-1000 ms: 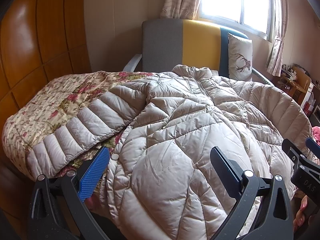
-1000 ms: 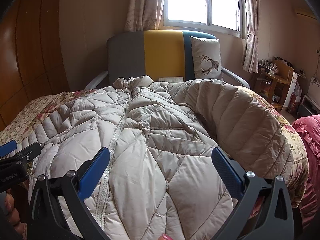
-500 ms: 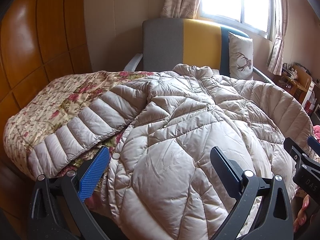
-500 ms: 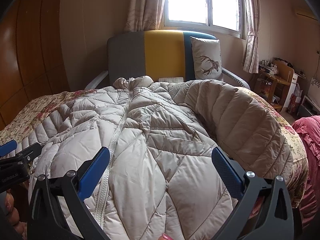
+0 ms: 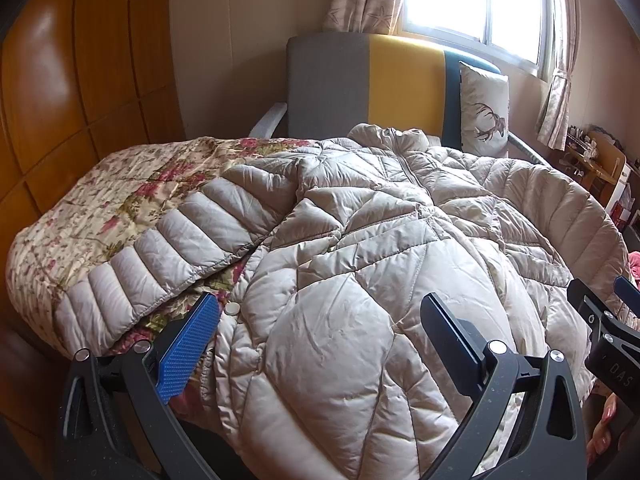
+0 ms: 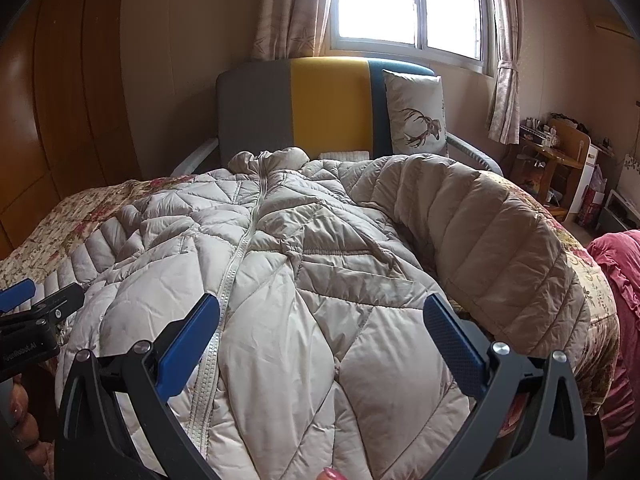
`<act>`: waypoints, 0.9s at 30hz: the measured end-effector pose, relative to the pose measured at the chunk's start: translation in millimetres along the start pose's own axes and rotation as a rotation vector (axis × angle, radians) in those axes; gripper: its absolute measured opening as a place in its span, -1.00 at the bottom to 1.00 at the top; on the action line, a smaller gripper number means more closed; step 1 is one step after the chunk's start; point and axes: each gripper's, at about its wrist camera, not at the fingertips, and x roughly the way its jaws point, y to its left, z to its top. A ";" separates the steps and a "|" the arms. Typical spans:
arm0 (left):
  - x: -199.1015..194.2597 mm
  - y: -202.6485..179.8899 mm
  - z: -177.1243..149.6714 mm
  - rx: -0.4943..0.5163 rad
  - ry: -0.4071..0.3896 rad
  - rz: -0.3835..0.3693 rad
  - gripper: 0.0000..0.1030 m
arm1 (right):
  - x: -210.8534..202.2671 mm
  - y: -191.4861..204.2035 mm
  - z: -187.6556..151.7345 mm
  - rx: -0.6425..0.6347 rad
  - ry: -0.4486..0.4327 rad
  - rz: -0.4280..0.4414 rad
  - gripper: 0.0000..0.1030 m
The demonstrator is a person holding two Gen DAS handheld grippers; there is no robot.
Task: Fold large clothes
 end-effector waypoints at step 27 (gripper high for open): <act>12.7 6.0 6.5 -0.004 0.031 -0.070 0.94 | 1.3 -10.1 -0.8 0.108 -0.060 0.141 0.97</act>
